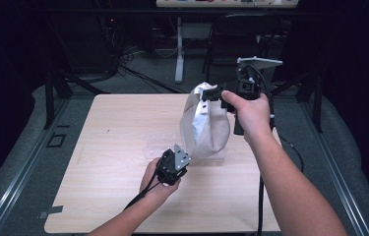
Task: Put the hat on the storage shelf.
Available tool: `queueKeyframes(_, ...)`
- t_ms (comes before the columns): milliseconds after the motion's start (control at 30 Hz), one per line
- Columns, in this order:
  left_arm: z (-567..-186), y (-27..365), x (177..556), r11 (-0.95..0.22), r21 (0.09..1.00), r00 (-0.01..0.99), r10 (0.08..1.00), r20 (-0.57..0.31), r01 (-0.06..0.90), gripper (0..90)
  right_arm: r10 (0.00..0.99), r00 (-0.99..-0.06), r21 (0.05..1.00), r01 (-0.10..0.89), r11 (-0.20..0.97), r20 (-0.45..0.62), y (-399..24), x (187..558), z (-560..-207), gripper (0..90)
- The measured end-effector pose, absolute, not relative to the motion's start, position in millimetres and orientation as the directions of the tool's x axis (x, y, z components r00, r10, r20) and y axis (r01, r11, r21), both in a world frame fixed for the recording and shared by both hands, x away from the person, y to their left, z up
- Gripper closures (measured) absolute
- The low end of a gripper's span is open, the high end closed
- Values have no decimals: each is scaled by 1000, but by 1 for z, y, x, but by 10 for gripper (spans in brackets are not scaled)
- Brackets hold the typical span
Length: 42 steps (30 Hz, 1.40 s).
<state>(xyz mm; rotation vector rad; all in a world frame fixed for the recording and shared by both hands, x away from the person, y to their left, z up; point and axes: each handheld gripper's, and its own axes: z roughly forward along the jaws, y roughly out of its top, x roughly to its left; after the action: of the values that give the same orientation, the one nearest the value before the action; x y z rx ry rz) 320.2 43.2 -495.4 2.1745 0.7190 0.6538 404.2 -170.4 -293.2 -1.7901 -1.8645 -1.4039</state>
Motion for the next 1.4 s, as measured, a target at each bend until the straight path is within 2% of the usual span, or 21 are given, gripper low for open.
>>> queueKeyframes(400, -491, 70, 346, -458, 813, 723, 687, 67, 360, 828, 667, -265, 481, 862, -159, 696, -159, 407, -296, 834)
queueKeyframes(1100, -506, 70, 355, -442, 800, 713, 701, 26, 405, 832, 683, -242, 452, 880, -144, 689, -157, 415, -319, 834)
queueKeyframes(1400, -511, 70, 352, -385, 803, 666, 746, -20, 455, 844, 680, -239, 440, 888, -136, 693, -151, 417, -326, 834)
